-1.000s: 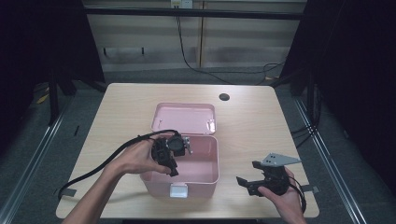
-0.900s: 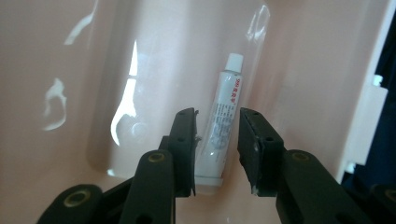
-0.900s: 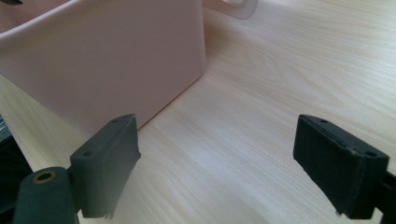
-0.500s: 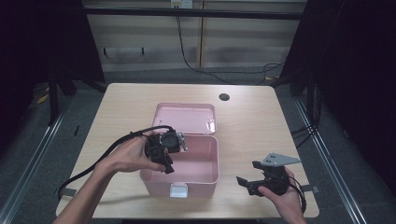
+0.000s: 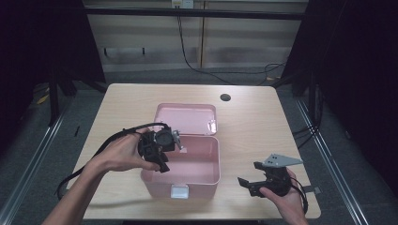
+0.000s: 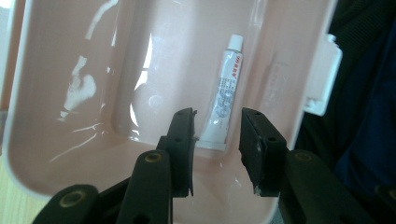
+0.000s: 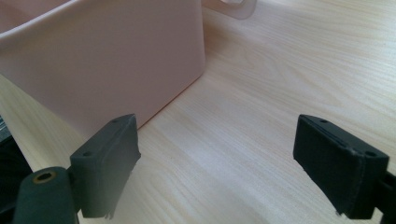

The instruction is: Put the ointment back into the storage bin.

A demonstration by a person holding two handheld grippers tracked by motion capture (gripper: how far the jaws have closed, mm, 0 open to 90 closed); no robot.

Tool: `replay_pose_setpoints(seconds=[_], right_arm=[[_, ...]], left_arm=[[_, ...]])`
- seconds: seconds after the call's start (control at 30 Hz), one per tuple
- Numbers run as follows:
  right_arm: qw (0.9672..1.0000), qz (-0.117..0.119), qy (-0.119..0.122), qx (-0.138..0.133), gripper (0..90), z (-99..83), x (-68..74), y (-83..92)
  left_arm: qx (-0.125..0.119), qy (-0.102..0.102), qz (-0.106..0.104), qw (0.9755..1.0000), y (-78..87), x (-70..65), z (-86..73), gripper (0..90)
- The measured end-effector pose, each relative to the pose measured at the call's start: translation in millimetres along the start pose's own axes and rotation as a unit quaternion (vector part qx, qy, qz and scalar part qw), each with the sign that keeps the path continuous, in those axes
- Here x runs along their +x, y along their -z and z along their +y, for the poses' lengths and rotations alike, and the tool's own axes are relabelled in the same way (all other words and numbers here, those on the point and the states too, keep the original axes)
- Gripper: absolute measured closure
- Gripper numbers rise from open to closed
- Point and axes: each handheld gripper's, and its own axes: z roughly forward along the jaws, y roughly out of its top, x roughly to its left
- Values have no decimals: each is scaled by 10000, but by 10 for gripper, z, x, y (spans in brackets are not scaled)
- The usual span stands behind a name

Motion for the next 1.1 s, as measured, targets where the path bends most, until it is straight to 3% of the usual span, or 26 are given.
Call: replay_pose_setpoints(seconds=[0.17,0.5,0.7,0.93,1.1], right_arm=[[10000,-7,-5,13,137,1,3,-2],[10000,-12,-8,15,137,1,-4,-5],[10000,-23,-10,32,137,0,-6,-9],[10000,-25,-14,30,137,-1,-5,-8],[10000,-30,-19,30,137,-1,-5,-8]], left_arm=[[-61,36,144,9999,92,-12,-82,641],[-270,289,174,9991,145,19,-225,570],[-345,326,255,9985,216,17,-322,534],[-521,454,365,9969,333,38,-514,507],[-751,663,426,9941,391,33,-659,462]])
